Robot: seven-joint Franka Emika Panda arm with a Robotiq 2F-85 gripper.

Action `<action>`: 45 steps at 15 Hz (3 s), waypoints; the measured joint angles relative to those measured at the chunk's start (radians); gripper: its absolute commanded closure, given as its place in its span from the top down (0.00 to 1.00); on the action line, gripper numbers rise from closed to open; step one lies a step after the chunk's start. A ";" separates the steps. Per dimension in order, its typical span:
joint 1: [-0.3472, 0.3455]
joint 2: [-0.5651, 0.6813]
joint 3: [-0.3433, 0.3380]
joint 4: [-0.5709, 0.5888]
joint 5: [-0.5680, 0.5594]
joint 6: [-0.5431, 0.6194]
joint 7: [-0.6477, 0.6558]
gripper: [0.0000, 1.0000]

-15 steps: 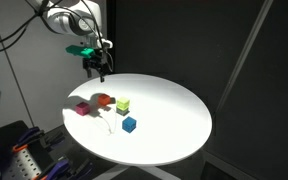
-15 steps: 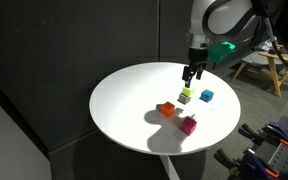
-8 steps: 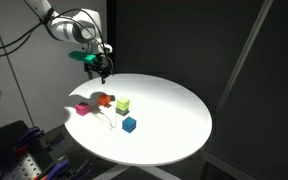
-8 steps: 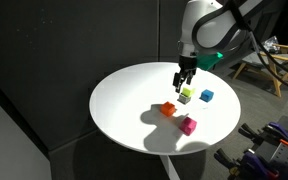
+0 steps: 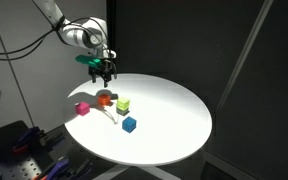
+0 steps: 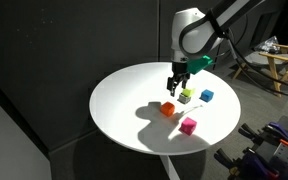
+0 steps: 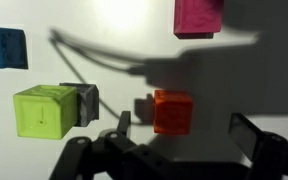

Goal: Put the orange block on the yellow block

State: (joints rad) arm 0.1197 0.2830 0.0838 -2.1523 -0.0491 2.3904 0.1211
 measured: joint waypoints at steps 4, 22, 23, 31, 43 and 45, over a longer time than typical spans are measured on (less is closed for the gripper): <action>0.021 0.058 -0.008 0.067 -0.008 -0.048 0.024 1.00; 0.061 0.272 -0.043 0.217 -0.039 -0.035 0.041 1.00; 0.062 0.281 -0.044 0.223 -0.039 -0.032 0.041 1.00; 0.069 0.331 -0.051 0.244 -0.040 0.031 0.041 1.00; 0.072 0.368 -0.063 0.245 -0.040 0.058 0.040 0.66; 0.073 0.371 -0.063 0.245 -0.040 0.058 0.040 0.49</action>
State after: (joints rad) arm 0.1922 0.6541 0.0211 -1.9070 -0.0890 2.4487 0.1609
